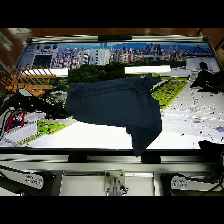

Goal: Fold the shirts.

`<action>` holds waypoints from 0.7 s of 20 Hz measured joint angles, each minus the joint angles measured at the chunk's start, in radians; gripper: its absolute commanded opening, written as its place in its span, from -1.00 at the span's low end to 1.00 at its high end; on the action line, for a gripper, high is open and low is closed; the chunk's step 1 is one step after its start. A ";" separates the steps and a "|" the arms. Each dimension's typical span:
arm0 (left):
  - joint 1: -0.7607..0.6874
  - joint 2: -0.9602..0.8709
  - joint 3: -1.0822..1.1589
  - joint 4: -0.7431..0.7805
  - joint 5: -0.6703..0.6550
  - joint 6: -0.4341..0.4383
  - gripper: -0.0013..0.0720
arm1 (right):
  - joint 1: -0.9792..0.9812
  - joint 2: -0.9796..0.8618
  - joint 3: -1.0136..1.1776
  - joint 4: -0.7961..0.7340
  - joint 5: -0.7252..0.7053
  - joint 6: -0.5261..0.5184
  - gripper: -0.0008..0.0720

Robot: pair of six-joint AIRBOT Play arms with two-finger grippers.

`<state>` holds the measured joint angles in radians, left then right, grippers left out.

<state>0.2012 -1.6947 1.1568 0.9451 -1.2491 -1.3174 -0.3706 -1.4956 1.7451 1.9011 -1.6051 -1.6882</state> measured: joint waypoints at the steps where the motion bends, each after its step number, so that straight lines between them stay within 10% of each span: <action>1: -0.008 -0.001 0.000 -0.006 0.013 -0.007 -0.30 | 0.000 0.000 0.000 0.000 -0.001 0.000 0.37; 4: -0.020 -0.003 0.000 -0.001 0.030 -0.025 -0.86 | 0.000 0.000 -0.012 0.001 -0.001 0.001 0.37; 14: -0.026 0.063 0.002 0.006 0.000 0.018 -0.89 | -0.007 0.001 -0.280 0.000 -0.063 -0.038 0.37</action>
<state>0.1753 -1.6318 1.1587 0.9508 -1.2488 -1.2995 -0.3775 -1.4944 1.4647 1.9015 -1.6680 -1.7264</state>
